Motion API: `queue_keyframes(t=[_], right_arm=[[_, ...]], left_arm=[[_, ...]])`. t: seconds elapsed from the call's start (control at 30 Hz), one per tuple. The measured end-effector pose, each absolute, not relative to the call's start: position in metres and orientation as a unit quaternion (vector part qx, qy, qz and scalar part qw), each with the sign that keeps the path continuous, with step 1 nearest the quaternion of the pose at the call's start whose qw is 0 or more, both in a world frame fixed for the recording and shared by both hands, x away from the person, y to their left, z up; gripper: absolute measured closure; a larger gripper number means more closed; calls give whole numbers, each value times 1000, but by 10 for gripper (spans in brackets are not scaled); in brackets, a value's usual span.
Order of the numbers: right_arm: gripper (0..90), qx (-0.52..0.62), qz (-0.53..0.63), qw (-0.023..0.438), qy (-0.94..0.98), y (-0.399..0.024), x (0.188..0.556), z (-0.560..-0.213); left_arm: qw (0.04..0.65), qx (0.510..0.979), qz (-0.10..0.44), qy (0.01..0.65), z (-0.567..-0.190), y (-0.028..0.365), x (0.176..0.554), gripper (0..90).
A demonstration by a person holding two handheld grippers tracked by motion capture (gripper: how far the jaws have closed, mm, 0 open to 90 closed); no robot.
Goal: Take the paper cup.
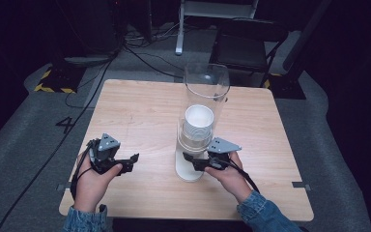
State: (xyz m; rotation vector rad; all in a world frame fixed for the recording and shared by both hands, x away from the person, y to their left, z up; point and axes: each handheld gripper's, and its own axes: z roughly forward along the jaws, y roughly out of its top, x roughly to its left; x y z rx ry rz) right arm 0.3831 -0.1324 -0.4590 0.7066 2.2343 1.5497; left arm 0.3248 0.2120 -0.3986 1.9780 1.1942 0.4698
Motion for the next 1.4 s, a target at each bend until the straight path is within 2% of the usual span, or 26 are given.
queue_keyframes(t=[0.3, 0.6, 1.4], right_arm=[[332, 235, 534, 173, 793, -135, 383, -459], [324, 246, 518, 164, 802, -139, 381, -474], [327, 250, 470, 156, 832, -149, 372, -483]], left_arm=[[382, 775, 182, 470, -400, 213, 325, 224], [383, 776, 179, 469, -400, 212, 326, 224], [385, 787, 167, 453, -402, 200, 341, 223]])
